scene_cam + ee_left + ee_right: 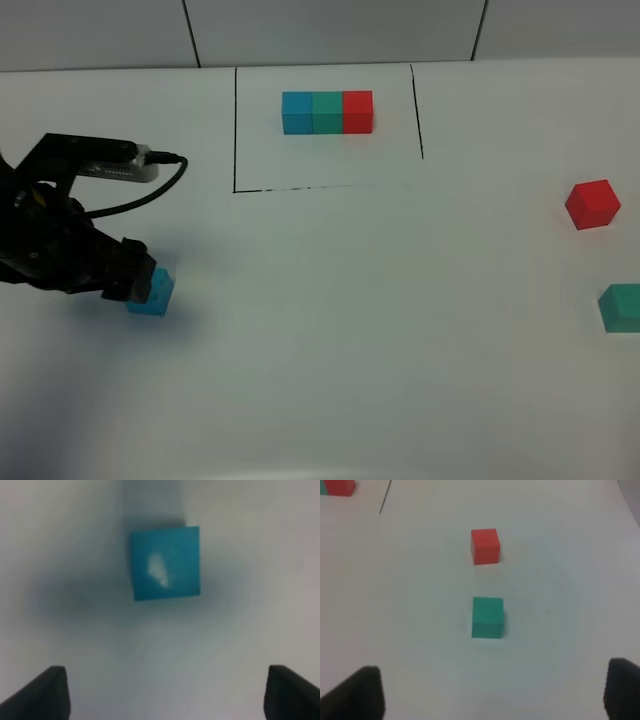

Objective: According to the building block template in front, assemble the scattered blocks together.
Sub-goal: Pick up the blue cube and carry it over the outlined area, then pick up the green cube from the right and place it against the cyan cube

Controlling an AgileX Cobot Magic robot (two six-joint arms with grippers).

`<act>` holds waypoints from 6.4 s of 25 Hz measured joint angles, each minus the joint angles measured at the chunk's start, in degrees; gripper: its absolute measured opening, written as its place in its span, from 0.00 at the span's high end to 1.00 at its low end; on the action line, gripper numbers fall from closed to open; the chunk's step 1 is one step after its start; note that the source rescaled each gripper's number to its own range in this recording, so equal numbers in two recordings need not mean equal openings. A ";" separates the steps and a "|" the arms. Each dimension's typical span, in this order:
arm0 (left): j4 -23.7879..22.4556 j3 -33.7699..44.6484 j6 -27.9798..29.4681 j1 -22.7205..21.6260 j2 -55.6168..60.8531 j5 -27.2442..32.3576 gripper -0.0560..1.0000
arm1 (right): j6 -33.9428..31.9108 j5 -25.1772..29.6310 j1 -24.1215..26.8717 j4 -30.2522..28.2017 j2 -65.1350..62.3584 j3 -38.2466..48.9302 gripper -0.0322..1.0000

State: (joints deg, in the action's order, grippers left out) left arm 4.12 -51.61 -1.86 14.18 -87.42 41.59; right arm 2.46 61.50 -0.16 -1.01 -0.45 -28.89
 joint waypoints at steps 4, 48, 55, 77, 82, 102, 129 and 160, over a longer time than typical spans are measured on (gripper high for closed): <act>-0.52 -2.63 1.86 1.31 -3.60 0.12 0.05 | 0.00 0.00 0.00 0.00 0.00 0.00 0.08; -5.83 -9.17 5.08 1.35 -21.31 -3.20 0.95 | -0.05 0.00 0.00 0.00 0.00 0.00 0.08; -6.42 -20.38 -14.62 5.35 -21.54 8.51 0.95 | 0.00 0.00 0.00 0.00 0.00 0.00 0.08; -8.21 -61.44 -46.22 22.62 -45.11 26.89 0.95 | -0.16 0.00 0.00 0.00 0.00 0.00 0.08; -8.32 -61.94 -46.47 22.68 -47.92 25.19 0.95 | -0.16 0.00 0.00 0.01 0.00 0.00 0.08; -8.37 -62.46 -52.19 22.89 -51.24 21.70 0.95 | -0.36 0.00 0.00 0.06 0.00 0.00 0.08; -5.29 -62.45 -45.34 22.45 -42.97 23.59 0.00 | -0.37 0.00 0.00 0.06 0.00 0.00 0.08; -9.04 -44.32 -9.83 -7.58 -20.04 23.46 0.03 | -0.37 0.00 0.00 1.58 0.00 0.00 0.08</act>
State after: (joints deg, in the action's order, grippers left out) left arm -4.92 -95.94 -11.69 6.60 -107.46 65.04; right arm 2.09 61.50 -0.16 0.57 -0.45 -28.89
